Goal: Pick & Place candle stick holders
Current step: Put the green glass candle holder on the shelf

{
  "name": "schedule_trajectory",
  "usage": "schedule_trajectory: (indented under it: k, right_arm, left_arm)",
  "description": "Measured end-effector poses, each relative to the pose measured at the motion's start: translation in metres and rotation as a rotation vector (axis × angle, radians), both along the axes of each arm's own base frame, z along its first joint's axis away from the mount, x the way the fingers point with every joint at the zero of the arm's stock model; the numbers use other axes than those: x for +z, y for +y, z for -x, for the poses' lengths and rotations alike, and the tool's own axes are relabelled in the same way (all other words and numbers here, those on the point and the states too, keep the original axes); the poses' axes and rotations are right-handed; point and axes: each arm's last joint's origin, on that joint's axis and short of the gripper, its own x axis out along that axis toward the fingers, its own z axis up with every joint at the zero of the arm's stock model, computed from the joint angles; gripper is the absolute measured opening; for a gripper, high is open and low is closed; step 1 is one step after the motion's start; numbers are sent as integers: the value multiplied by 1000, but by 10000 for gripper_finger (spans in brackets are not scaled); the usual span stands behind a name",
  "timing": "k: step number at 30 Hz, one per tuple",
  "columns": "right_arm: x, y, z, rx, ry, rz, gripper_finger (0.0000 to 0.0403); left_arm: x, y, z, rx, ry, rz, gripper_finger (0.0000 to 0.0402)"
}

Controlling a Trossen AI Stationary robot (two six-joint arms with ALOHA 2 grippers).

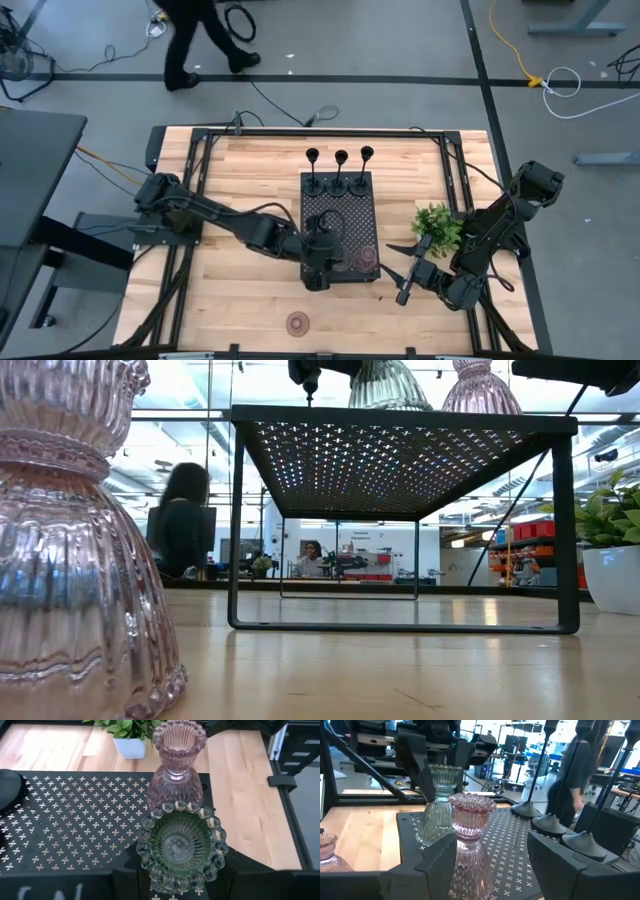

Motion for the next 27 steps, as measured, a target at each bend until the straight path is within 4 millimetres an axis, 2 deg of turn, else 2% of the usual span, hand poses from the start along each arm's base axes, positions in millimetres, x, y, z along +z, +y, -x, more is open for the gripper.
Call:
schedule_trajectory:
  k: [17,22,27]
  right_arm:
    - [-1,0,0,0,5,7,242]
    - [-1,0,0,1,5,7,242]
    - [-1,0,0,2,5,6,242]
  left_arm:
    - [-11,-2,-9,-18,10,20,133]
    - [-13,-2,-9,-23,24,26,168]
    - [-13,-2,-9,-29,25,31,168]
